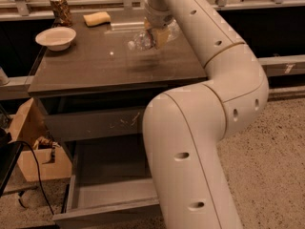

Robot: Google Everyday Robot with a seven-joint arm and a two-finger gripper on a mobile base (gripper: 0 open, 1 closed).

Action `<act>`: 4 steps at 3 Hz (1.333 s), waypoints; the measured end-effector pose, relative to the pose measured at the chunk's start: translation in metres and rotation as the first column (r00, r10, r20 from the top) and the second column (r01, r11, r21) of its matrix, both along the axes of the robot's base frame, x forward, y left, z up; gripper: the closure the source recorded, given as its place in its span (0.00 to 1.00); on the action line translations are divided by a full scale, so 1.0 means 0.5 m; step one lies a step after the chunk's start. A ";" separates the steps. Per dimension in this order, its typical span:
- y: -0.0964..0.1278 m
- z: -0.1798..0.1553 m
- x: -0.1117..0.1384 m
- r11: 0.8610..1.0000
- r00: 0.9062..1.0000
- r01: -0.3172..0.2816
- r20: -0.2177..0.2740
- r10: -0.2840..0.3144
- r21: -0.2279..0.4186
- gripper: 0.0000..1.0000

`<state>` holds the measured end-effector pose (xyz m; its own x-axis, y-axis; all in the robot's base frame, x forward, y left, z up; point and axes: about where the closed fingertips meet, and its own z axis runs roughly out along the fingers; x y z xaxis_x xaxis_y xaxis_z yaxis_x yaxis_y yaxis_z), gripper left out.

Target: Place water bottle into middle drawer

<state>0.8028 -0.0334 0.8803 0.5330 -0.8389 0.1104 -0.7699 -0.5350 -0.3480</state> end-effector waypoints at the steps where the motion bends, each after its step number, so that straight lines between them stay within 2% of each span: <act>1: -0.040 0.075 -0.072 0.992 0.999 0.041 0.031 -0.045 0.116 1.00; 2: -0.059 0.144 -0.161 0.970 0.994 0.063 0.073 -0.082 0.233 1.00; 3: -0.052 0.101 -0.186 0.977 0.997 0.055 0.036 -0.064 0.208 1.00; 4: -0.052 0.101 -0.186 0.977 0.997 0.055 0.036 -0.064 0.208 1.00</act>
Offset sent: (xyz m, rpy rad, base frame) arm -0.1741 -0.0352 0.0305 0.2906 -0.0113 -0.1006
